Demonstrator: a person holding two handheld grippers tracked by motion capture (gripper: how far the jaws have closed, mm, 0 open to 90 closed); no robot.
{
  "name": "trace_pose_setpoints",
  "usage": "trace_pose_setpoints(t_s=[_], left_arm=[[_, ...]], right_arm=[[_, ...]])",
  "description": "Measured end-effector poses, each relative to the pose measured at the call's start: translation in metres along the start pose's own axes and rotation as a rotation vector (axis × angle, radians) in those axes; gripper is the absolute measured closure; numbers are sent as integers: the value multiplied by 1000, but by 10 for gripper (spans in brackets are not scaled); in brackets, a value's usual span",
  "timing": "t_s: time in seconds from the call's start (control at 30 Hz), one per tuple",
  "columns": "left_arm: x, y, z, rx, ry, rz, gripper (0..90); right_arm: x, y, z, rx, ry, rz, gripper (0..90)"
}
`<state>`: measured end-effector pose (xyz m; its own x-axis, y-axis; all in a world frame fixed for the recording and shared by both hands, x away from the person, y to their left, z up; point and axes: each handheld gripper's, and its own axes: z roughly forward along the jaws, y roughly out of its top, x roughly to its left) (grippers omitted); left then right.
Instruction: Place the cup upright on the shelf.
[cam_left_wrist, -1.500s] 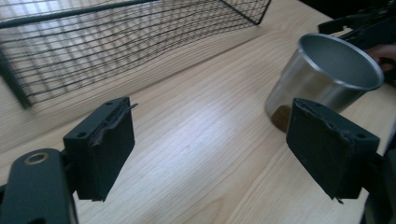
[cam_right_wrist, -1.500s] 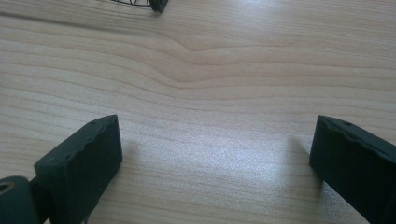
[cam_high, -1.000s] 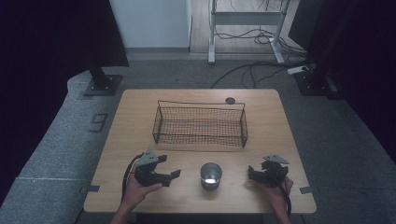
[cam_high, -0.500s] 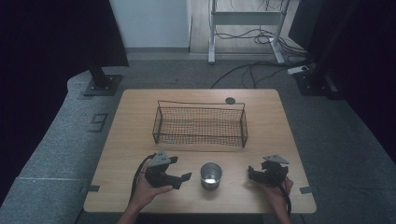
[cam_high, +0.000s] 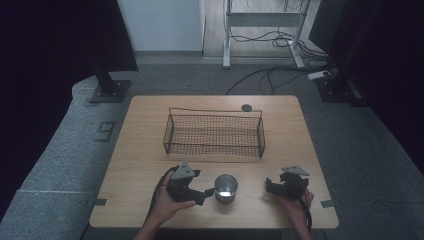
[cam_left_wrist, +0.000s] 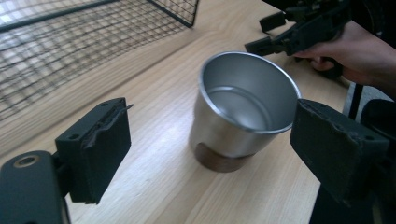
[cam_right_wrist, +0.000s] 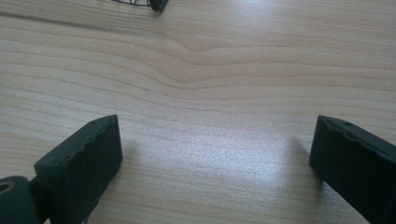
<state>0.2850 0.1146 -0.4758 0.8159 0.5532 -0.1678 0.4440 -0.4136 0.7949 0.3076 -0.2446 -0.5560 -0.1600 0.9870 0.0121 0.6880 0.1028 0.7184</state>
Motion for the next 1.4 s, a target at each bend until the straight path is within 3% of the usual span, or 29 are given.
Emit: trace_pose_setpoints(t_s=[0.37, 0.57, 0.77, 1.13, 1.23, 1.4], left_arm=[[-10, 3, 21, 27, -7, 29, 95], [-11, 2, 28, 36, -7, 25, 61], [-16, 3, 38, 45, -27, 39, 51], [-25, 5, 66, 79, 0, 71, 69], [-26, 4, 68, 78, 20, 80, 134], [-27, 4, 67, 74, 27, 94, 146]], right_arm=[[0, 0, 0, 0, 0, 0, 24], [0, 0, 0, 0, 0, 0, 24], [0, 0, 0, 0, 0, -1, 24], [0, 0, 0, 0, -4, 3, 26], [0, 0, 0, -1, -3, 3, 26], [0, 0, 0, -1, -3, 3, 26]])
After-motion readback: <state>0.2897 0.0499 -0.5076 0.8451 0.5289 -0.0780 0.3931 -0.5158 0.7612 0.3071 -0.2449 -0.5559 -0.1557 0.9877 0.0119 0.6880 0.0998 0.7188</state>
